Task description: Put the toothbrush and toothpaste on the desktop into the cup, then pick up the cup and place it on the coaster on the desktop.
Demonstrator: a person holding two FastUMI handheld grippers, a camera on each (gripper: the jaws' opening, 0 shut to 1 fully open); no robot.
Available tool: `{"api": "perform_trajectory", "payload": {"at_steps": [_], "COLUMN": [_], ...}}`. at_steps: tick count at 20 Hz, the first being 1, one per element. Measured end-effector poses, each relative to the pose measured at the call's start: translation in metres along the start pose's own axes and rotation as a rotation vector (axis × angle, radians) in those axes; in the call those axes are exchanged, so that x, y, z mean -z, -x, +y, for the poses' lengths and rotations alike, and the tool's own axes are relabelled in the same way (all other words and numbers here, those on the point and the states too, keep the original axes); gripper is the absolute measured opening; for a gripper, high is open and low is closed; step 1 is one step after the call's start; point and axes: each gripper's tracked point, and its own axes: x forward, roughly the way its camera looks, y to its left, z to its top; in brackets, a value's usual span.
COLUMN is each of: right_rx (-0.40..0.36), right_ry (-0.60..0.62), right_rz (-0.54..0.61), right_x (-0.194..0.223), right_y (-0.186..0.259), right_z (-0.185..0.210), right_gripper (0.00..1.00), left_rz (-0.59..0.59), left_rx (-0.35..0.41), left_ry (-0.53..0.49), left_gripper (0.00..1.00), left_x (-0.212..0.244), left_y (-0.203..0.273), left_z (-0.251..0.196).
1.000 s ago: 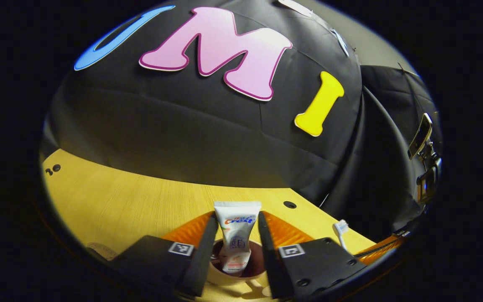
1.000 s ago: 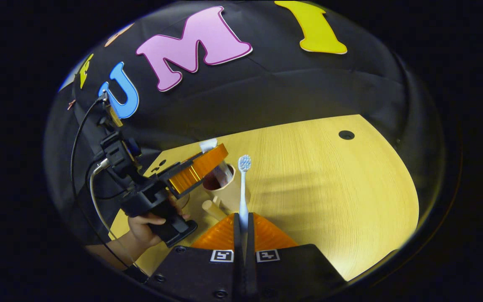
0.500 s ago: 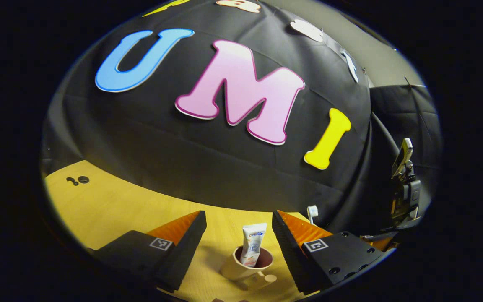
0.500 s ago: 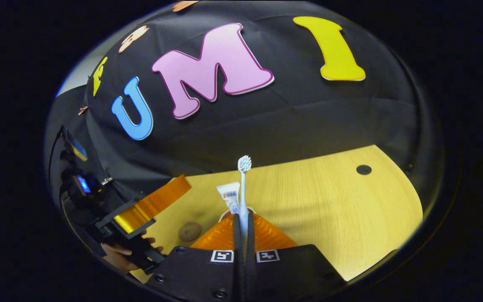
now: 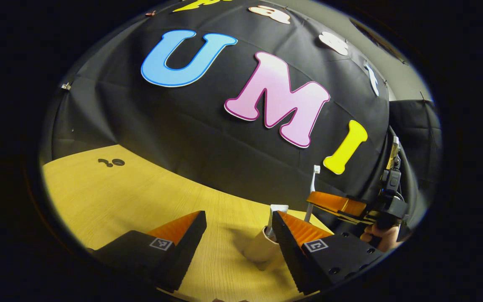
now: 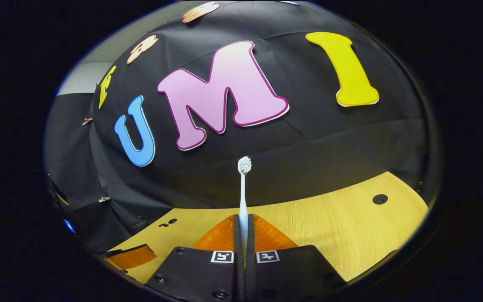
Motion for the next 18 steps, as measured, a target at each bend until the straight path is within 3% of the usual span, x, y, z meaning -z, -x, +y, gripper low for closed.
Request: {"api": "perform_trajectory", "payload": {"at_steps": [9,13,17,18], "right_rx": [0.007,-0.005,-0.013,-0.002], "right_ry": [0.168,0.211,0.187,0.193], "right_rz": [-0.111,-0.104,-0.06,-0.046], "right_x": [0.029,0.049,0.07,0.074], "right_y": [-0.003,-0.003,0.003,0.004], "right_z": [0.013,0.018,0.016,0.013], "right_gripper": [0.05,0.05,0.2,0.33], "left_rz": [-0.019,0.003,0.023,0.028], "left_rx": [-0.024,-0.036,-0.04,-0.038], "left_ry": [0.038,0.058,0.053,0.049], "left_gripper": [0.98,0.98,0.98,0.98], "left_x": [0.003,0.014,0.025,0.026], "left_y": [0.002,0.0,0.002,0.002], "left_z": [0.013,0.019,0.018,0.018]}}
